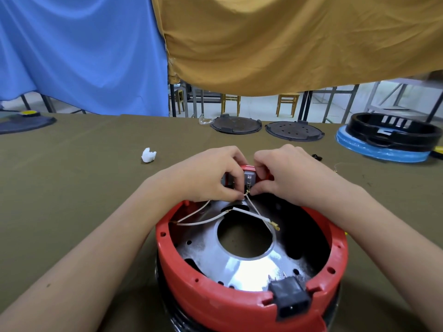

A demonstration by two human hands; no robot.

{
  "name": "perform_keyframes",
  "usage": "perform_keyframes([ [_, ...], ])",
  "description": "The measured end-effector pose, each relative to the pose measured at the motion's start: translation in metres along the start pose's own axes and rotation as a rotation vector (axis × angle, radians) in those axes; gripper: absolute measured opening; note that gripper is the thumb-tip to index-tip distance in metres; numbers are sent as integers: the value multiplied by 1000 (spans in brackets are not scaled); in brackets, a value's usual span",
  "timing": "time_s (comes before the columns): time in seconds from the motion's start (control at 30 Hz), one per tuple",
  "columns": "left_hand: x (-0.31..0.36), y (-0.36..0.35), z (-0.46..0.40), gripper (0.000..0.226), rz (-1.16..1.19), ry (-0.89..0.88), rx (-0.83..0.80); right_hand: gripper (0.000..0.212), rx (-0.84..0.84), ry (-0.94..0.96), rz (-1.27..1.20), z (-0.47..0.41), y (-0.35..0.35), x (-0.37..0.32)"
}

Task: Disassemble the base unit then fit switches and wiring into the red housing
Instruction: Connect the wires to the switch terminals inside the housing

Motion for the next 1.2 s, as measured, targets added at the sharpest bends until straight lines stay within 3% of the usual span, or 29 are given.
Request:
perform_keyframes([
  [1.2,-4,-1,-3,9,-15,0,10,36,8,35,30,-1,-2,-3],
])
Point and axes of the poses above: each hand's wrist, its own z-axis away from the middle knuckle, its own y-axis out of the back of the hand, x = y × z, the point moved 8 cm from there along -z, towards the middle knuckle, and after that the axes turned 5 degrees about y, right-handed, at the moved point
